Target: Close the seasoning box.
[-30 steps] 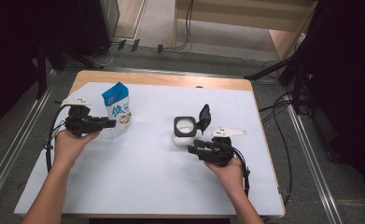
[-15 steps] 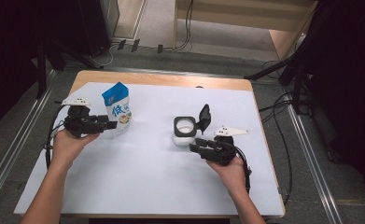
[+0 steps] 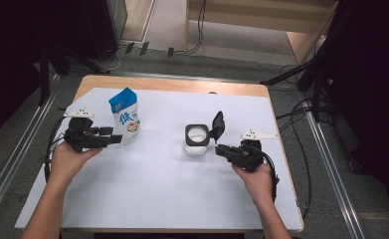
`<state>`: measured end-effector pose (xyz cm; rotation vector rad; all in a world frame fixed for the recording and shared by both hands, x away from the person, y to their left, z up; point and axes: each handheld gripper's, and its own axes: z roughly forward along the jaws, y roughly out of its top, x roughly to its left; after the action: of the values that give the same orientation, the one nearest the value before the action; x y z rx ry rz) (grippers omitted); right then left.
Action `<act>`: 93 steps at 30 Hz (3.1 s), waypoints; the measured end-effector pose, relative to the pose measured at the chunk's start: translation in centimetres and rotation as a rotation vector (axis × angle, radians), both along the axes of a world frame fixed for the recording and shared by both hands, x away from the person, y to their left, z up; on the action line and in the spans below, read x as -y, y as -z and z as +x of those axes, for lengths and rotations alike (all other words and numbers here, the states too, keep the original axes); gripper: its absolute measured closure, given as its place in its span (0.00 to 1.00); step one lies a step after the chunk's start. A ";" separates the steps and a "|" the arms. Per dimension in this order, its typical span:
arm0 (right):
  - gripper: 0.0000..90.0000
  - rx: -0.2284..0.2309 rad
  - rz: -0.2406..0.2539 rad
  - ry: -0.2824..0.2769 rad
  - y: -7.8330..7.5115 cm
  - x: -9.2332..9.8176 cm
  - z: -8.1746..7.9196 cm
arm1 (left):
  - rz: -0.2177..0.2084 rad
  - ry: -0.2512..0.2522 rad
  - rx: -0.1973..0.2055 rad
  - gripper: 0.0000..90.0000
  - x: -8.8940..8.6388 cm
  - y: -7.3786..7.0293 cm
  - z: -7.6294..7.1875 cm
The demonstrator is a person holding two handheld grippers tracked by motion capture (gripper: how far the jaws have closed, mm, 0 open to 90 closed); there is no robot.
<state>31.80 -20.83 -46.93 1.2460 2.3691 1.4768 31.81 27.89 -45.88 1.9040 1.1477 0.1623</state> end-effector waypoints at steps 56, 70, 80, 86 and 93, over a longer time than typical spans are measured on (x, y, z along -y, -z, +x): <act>1.00 0.008 0.097 0.057 -2.4 -0.9 6.1 | 0.022 0.029 -0.038 0.46 0.3 2.9 -2.9; 1.00 0.016 0.093 0.017 -2.3 -2.2 5.7 | 0.031 0.030 -0.045 0.46 0.3 3.1 -2.8; 1.00 0.001 0.050 -0.036 -1.6 -4.3 5.5 | 0.033 0.027 -0.046 0.46 0.2 3.1 -2.9; 0.95 0.017 0.034 -0.048 -1.6 -4.4 5.5 | 0.034 0.032 -0.045 0.46 0.3 3.1 -2.9; 0.78 0.055 0.005 -0.030 -1.9 -3.4 5.6 | 0.039 0.033 -0.039 0.45 0.4 3.1 -2.9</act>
<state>37.35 -17.42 -45.05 1.1604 2.3600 1.5064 28.93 27.48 -49.02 1.9668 1.1462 0.1302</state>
